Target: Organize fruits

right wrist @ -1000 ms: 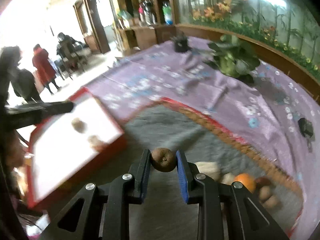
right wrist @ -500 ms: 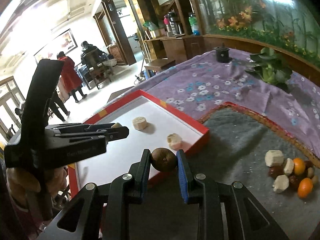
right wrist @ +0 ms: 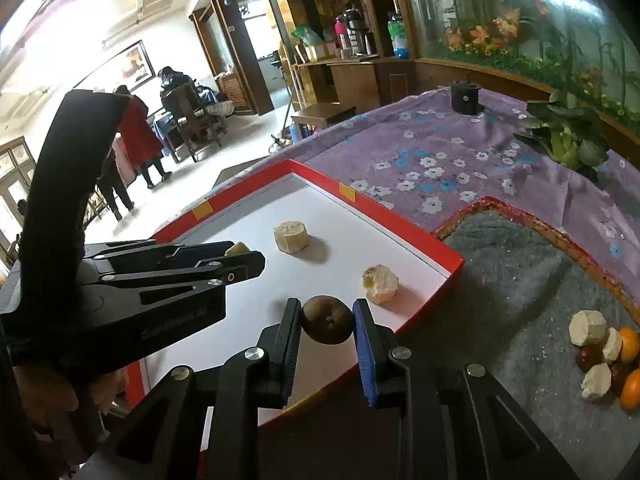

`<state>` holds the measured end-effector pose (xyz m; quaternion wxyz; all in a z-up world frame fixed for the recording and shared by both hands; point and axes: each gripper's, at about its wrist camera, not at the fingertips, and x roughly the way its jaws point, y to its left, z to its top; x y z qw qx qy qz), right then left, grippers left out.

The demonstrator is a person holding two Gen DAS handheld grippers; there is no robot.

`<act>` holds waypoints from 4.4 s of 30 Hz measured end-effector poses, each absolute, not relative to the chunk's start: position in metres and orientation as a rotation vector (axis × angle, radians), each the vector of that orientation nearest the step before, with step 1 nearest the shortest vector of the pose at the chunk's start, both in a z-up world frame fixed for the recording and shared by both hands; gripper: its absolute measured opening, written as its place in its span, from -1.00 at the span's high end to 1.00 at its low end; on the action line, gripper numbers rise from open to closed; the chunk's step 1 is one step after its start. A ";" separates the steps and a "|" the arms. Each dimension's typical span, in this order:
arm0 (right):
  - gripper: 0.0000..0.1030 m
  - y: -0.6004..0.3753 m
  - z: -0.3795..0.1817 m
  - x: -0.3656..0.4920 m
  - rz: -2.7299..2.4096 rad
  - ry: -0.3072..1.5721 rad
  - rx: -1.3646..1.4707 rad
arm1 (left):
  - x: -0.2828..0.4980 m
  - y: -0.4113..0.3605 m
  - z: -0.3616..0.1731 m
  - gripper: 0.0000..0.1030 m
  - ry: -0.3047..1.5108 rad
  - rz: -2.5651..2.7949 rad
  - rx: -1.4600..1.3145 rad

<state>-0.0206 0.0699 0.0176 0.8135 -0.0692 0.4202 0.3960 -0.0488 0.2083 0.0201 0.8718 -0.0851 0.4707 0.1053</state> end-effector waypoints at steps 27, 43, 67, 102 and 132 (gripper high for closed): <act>0.18 0.050 0.019 -0.038 0.812 0.829 -0.173 | -0.050 0.200 0.026 0.12 0.967 0.261 -0.167; 0.05 -0.067 0.027 -0.052 0.616 0.816 -0.158 | -0.031 0.099 0.043 0.12 0.941 0.059 -0.102; 0.04 -0.160 0.011 -0.037 0.501 0.842 -0.036 | 0.035 0.001 0.019 0.13 1.035 -0.078 0.007; 0.03 -0.159 0.004 -0.021 0.553 0.860 0.016 | 0.103 0.008 0.013 0.13 1.132 -0.065 0.017; 0.03 -0.150 -0.002 -0.012 0.574 0.884 0.010 | 0.105 -0.002 -0.003 0.38 1.174 -0.116 -0.193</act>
